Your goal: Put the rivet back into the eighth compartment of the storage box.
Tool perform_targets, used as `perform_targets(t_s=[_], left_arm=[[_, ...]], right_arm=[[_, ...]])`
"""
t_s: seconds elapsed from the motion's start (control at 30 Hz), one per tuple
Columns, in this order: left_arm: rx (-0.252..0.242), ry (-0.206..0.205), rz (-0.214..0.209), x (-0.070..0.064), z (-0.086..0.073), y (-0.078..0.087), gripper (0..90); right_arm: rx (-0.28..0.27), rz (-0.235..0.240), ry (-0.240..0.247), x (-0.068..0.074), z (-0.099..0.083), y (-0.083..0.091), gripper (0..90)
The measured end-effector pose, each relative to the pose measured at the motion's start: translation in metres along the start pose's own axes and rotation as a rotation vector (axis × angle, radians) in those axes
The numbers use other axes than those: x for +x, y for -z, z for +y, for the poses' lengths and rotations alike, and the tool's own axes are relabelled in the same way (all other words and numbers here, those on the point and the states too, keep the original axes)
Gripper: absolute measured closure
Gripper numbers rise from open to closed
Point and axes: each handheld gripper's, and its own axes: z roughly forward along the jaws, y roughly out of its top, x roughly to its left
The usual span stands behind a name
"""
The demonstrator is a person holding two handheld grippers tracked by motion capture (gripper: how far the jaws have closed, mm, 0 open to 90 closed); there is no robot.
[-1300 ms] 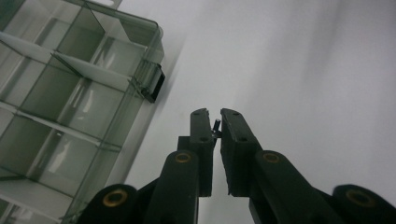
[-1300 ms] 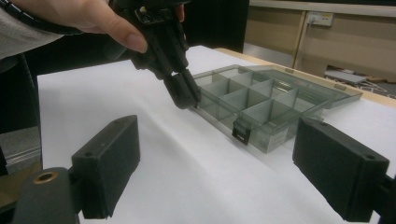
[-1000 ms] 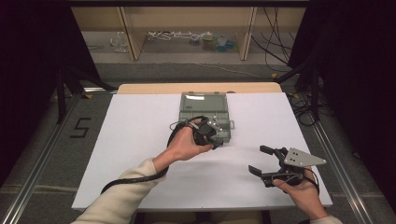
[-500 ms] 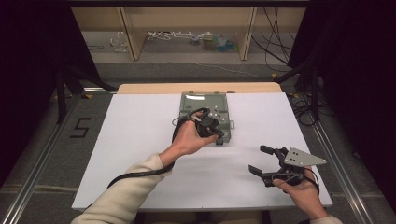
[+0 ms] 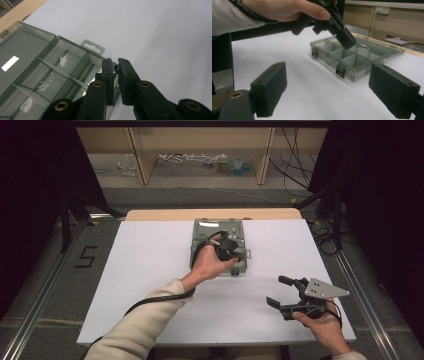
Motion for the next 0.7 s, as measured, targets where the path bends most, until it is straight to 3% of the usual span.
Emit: perform_targets(t_s=[0.3,0.4,0.43,0.47,0.5,0.63,0.7], left_arm=[[0.011,0.013,0.014,0.006,0.001,-0.015,80.8],[-0.019,0.005,0.027,0.007,0.000,-0.014,67.4],[-0.054,0.040,0.034,0.004,0.000,-0.014,63.1],[-0.035,0.012,0.025,0.006,-0.001,-0.010,60.5],[-0.074,0.046,0.019,0.004,-0.002,-0.011,54.7],[-0.114,0.055,-0.007,0.001,-0.009,0.000,40.0],[-0.128,0.057,-0.001,-0.002,-0.014,0.008,34.6]], right_arm=[[-0.009,0.008,-0.001,0.000,0.000,0.000,16.0],[-0.009,0.005,0.002,0.000,0.000,0.000,16.0],[-0.017,0.009,0.000,0.000,0.000,-0.001,16.0],[-0.009,0.008,-0.002,0.000,0.000,0.000,16.0],[-0.010,0.009,-0.002,0.000,0.000,0.000,16.0],[-0.011,0.007,-0.003,0.000,0.000,0.000,16.0],[-0.017,0.008,0.001,-0.001,0.000,0.000,16.0]])
